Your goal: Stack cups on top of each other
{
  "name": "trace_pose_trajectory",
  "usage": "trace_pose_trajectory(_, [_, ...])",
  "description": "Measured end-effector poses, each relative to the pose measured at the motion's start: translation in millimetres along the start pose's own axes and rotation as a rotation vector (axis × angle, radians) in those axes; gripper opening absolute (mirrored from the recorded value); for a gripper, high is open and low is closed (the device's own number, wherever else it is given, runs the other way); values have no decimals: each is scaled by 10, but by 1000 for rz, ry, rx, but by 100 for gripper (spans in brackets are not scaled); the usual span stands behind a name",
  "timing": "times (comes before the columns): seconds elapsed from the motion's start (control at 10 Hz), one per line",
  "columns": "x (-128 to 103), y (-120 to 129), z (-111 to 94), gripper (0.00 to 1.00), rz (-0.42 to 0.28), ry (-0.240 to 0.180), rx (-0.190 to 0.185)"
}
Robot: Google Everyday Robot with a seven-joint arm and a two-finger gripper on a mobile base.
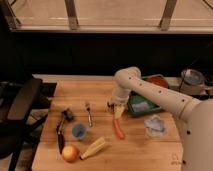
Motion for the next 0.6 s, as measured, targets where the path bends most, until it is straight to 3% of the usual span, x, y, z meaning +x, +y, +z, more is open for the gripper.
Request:
trace_pose_trajectory(0.1, [19,-5,57,56,2,-11,-7])
trace_pose_trajectory(0.3, [63,11,150,36,0,-72,-14])
trace_pose_trajectory(0.6, [52,14,145,6,-2,-85,-16])
